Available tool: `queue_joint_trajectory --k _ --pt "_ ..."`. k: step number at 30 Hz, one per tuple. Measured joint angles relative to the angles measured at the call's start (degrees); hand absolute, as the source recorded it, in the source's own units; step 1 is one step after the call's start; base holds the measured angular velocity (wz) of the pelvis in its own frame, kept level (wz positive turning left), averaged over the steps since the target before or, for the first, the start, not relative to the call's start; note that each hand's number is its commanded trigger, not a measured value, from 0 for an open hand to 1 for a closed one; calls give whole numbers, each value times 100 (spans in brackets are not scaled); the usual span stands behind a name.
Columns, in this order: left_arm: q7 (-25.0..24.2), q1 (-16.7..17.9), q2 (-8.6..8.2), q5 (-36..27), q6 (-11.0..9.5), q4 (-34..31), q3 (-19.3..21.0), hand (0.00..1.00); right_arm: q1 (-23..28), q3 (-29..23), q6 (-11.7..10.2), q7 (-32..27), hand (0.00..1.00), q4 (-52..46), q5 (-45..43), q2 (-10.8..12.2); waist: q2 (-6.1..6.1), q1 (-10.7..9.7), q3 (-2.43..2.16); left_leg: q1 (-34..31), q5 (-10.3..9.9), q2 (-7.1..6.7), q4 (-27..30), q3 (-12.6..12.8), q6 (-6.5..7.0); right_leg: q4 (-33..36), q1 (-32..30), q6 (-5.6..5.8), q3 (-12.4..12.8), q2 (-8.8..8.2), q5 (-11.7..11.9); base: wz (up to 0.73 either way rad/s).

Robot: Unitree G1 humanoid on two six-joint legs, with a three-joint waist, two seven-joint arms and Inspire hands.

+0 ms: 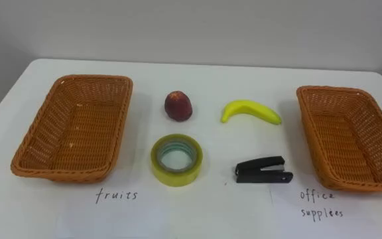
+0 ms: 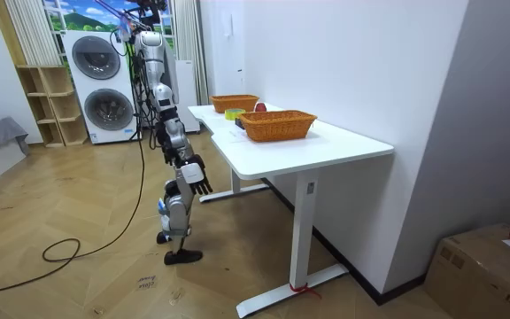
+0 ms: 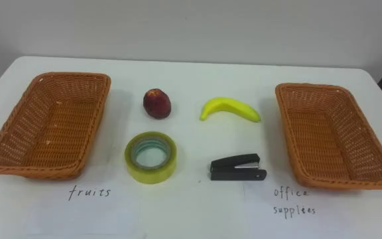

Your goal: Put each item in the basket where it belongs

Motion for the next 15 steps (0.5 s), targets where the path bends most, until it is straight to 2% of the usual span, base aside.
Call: queue_joint_trajectory --k 15 --pt "54 -71 4 208 36 -30 21 0 -8 -16 62 12 0 -3 -11 -1 -26 -9 21 5 -1 4 -6 43 0 52 21 0 34 0 0 -1"
